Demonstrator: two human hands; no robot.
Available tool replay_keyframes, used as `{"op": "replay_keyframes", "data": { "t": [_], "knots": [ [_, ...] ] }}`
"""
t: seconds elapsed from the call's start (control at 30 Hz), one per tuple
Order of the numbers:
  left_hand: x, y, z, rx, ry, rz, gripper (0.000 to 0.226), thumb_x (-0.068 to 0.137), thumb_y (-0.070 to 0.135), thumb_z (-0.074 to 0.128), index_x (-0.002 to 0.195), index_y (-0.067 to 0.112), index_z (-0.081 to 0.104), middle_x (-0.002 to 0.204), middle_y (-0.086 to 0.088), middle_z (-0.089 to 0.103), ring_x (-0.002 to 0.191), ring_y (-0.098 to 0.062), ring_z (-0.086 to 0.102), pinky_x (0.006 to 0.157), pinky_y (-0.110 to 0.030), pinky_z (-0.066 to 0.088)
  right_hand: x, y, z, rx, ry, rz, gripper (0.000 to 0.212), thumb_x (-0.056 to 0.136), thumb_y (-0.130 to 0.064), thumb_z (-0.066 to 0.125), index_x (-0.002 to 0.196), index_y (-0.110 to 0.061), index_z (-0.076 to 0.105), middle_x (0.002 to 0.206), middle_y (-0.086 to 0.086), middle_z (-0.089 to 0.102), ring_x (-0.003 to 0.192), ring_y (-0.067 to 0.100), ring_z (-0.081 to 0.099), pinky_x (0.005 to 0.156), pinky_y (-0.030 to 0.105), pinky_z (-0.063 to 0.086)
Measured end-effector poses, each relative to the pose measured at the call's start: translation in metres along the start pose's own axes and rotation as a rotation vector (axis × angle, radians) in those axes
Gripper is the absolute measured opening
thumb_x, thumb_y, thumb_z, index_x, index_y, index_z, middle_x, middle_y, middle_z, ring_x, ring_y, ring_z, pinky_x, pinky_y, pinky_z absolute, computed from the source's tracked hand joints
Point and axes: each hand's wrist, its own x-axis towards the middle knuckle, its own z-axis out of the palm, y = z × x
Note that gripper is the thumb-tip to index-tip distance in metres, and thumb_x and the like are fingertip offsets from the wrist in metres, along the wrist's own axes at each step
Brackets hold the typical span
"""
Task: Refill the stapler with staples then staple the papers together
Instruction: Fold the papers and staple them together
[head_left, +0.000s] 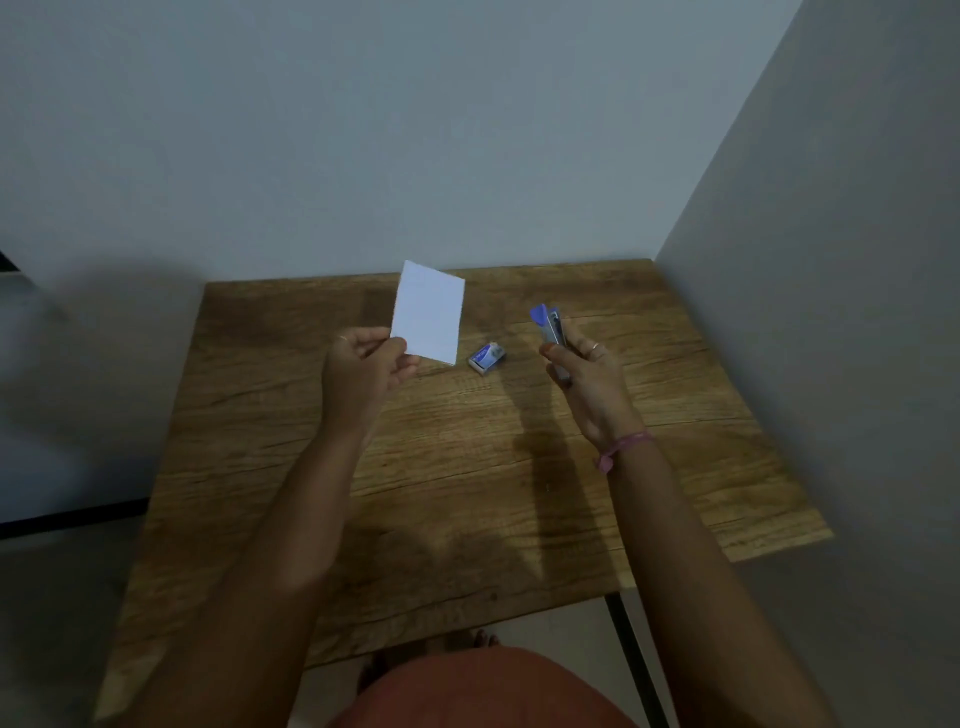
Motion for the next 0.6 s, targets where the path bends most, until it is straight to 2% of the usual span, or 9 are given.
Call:
{"op": "replay_keyframes", "data": {
  "t": [0.07,0.17,0.27,0.37,0.43,0.6],
  "knots": [
    [0.003,-0.012,-0.006,0.034,0.023,-0.038,0.030,0.085,0.003,0.064,0.113,0.006,0.052,0.108,-0.012,0.067,0.078,-0.017,0.073,0.062,-0.022,0.058,0.003,0.011,-0.001,-0.079,0.054,-0.010,0.044,0.091,0.001,0.056,0.134,-0.003,0.049,0.115,0.004,0.062,0.095,0.008,0.058,0.087,0.022,0.048],
    [0.008,-0.030,-0.013,0.146,0.034,-0.117,0.041,0.085,0.001,0.063,0.121,0.012,0.047,0.117,-0.013,0.063,0.079,-0.017,0.072,0.062,-0.022,0.058,0.008,0.028,-0.003,-0.178,0.137,-0.008,0.044,0.090,-0.001,0.058,0.133,-0.002,0.050,0.130,0.013,0.059,0.118,0.022,0.057,0.106,0.036,0.044],
    [0.009,-0.050,-0.017,0.271,-0.020,-0.149,0.040,0.090,0.000,0.058,0.127,0.011,0.047,0.120,-0.018,0.062,0.080,-0.019,0.068,0.066,-0.025,0.057,0.009,0.043,-0.005,-0.243,0.198,-0.002,0.044,0.089,-0.006,0.062,0.132,-0.004,0.052,0.128,0.011,0.060,0.117,0.021,0.057,0.105,0.036,0.044],
    [0.008,-0.062,-0.021,0.722,-0.028,0.044,0.035,0.092,0.011,0.058,0.126,0.006,0.055,0.118,-0.015,0.065,0.085,-0.020,0.064,0.068,-0.024,0.050,0.011,0.054,-0.006,-0.333,0.244,-0.010,0.043,0.089,-0.009,0.062,0.131,-0.003,0.054,0.125,0.012,0.062,0.115,0.019,0.058,0.104,0.037,0.045],
    [0.007,-0.068,-0.023,0.986,-0.035,0.177,0.032,0.093,0.021,0.056,0.121,0.006,0.061,0.127,-0.011,0.061,0.100,-0.021,0.060,0.078,-0.026,0.047,0.011,0.059,-0.007,-0.379,0.264,-0.010,0.042,0.090,-0.012,0.062,0.131,-0.005,0.054,0.127,0.009,0.062,0.113,0.013,0.057,0.103,0.034,0.045],
    [0.005,-0.083,-0.028,1.197,-0.024,0.276,0.042,0.096,0.034,0.048,0.135,0.016,0.052,0.129,-0.013,0.046,0.116,-0.025,0.045,0.091,-0.034,0.043,0.007,0.068,-0.010,-0.424,0.289,-0.027,0.047,0.089,-0.013,0.064,0.134,-0.007,0.051,0.132,0.005,0.056,0.111,0.008,0.051,0.102,0.026,0.043]
  ]
}}
